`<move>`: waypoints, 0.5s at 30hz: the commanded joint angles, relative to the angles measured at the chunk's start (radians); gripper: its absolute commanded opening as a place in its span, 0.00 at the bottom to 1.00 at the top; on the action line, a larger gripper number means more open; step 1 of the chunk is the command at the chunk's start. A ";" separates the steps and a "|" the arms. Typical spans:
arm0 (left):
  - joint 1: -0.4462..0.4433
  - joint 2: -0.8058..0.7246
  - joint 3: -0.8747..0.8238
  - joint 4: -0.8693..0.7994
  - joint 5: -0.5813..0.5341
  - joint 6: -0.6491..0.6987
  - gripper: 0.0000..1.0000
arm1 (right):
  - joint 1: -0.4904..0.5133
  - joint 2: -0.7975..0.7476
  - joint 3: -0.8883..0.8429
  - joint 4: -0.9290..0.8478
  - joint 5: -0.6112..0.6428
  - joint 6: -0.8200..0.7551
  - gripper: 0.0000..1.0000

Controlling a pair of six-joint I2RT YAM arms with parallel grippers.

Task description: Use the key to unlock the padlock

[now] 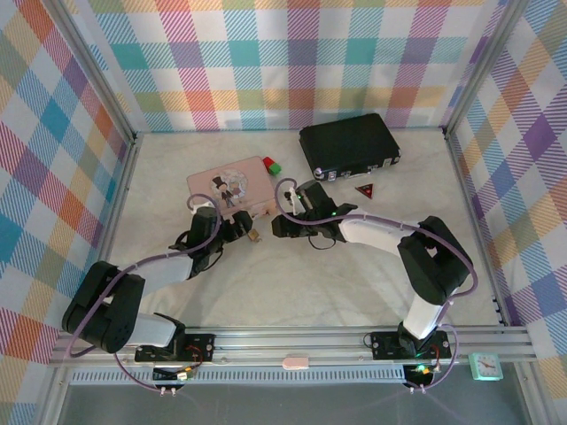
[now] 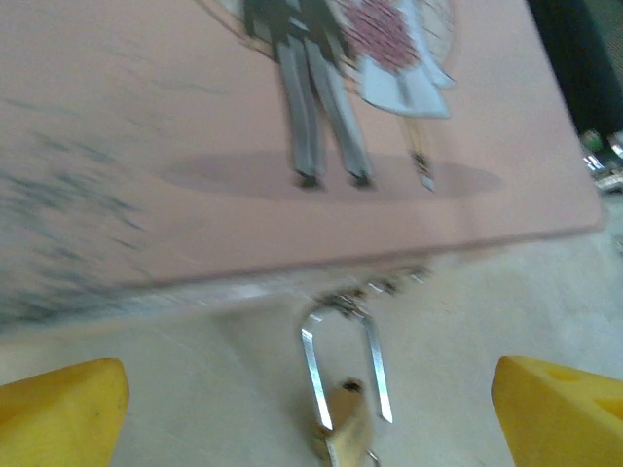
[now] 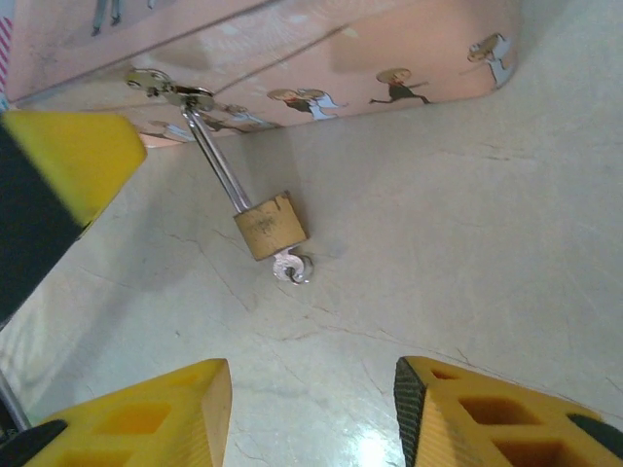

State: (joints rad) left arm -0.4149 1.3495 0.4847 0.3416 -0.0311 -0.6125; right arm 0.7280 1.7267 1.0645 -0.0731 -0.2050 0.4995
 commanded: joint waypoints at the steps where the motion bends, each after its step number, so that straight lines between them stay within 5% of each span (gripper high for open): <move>1: -0.064 -0.043 0.035 -0.056 -0.047 -0.006 0.95 | 0.007 -0.027 -0.012 -0.003 0.014 -0.009 0.48; 6: -0.088 -0.083 0.044 -0.183 -0.170 -0.085 0.96 | 0.019 0.001 -0.004 0.046 -0.089 -0.052 0.48; 10: -0.066 -0.165 0.058 -0.300 -0.255 -0.113 1.00 | 0.090 0.055 0.070 -0.020 0.003 -0.160 0.49; 15: 0.094 -0.179 0.075 -0.328 -0.123 -0.136 1.00 | 0.176 0.161 0.207 -0.131 0.145 -0.247 0.56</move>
State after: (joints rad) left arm -0.3958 1.1774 0.5339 0.0788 -0.1894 -0.7155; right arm 0.8696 1.8427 1.2083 -0.1238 -0.1524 0.3466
